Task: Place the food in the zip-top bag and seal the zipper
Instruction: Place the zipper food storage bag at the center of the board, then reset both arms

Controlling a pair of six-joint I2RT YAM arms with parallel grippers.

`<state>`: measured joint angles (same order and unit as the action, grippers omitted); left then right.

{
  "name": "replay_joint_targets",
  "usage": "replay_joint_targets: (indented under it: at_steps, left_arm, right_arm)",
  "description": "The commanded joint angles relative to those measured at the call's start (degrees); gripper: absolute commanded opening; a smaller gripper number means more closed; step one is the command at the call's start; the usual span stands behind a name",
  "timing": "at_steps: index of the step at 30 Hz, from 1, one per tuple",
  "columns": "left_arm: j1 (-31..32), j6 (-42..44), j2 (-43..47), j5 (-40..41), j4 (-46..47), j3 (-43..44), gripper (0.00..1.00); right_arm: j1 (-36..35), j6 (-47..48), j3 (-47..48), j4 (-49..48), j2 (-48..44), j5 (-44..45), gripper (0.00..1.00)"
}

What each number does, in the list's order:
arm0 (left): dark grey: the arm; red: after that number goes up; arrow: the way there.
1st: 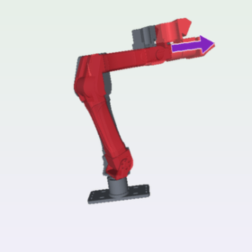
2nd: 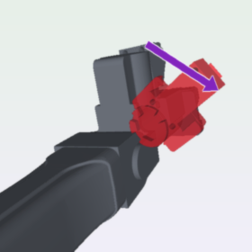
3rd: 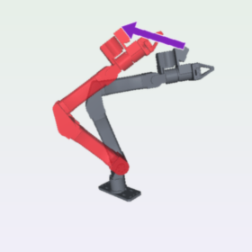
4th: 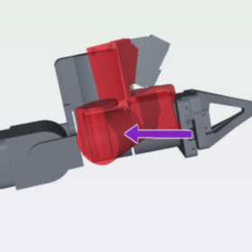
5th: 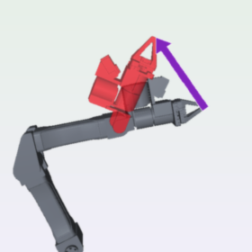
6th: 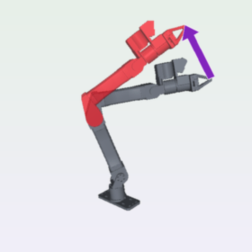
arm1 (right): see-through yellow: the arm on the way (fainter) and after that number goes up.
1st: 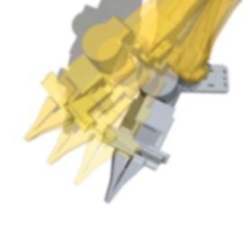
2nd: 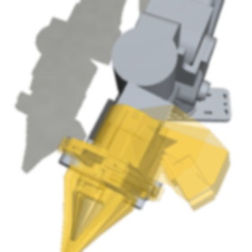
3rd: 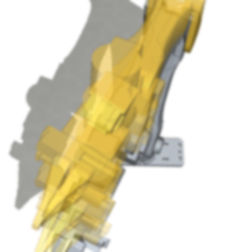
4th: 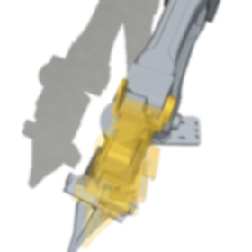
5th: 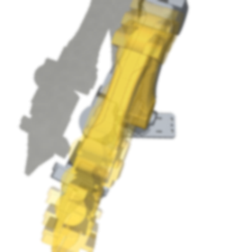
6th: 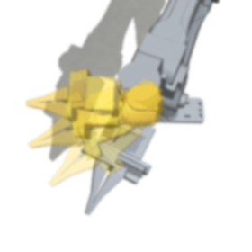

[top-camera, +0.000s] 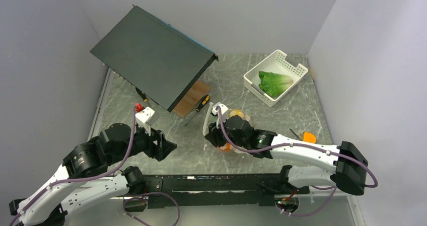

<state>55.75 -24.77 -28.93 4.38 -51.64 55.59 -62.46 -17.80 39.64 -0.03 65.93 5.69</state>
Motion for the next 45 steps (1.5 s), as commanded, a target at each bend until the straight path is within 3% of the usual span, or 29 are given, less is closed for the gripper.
replay_joint_targets:
  at_steps: [1, 7, 14, 19, 23, 27, 36, 45]
  left_arm:
    - [0.2, -0.7, 0.5, 0.6, 1.7, 1.2, 0.79]
    - [0.2, -0.8, 1.4, 4.2, 0.7, 4.1, 0.9]
    - [0.2, -0.3, 4.9, 9.9, 0.4, 9.9, 1.0]
    - [0.2, 2.6, 7.4, 13.0, 0.4, 17.0, 1.0]
    - [0.2, 4.4, 10.1, 14.3, 2.5, 19.5, 1.0]
    - [0.2, 5.1, 13.3, 15.3, 4.0, 18.8, 1.0]
    - [0.2, 5.5, 16.6, 16.5, 3.7, 17.7, 1.0]
    - [0.2, 6.2, 15.1, 17.2, 3.5, 16.9, 1.0]
  right_arm:
    - [-0.3, -0.2, 4.4, 0.6, -0.9, -0.2, 0.46]
    - [-0.2, 0.6, 12.7, 11.7, -5.0, 5.9, 0.81]
    - [-0.1, 5.1, 25.1, 23.2, -10.9, 20.4, 0.99]
    - [-0.2, 7.9, 29.5, 25.2, -16.5, 35.0, 1.0]
    - [-0.1, 12.3, 28.8, 20.1, -22.8, 41.3, 1.0]
    - [-0.1, 16.0, 28.0, 15.4, -26.7, 43.5, 1.0]
    - [-0.2, 10.8, 29.8, 20.8, -26.9, 49.3, 1.0]
    - [-0.1, 10.3, 29.2, 23.3, -27.3, 47.9, 1.0]
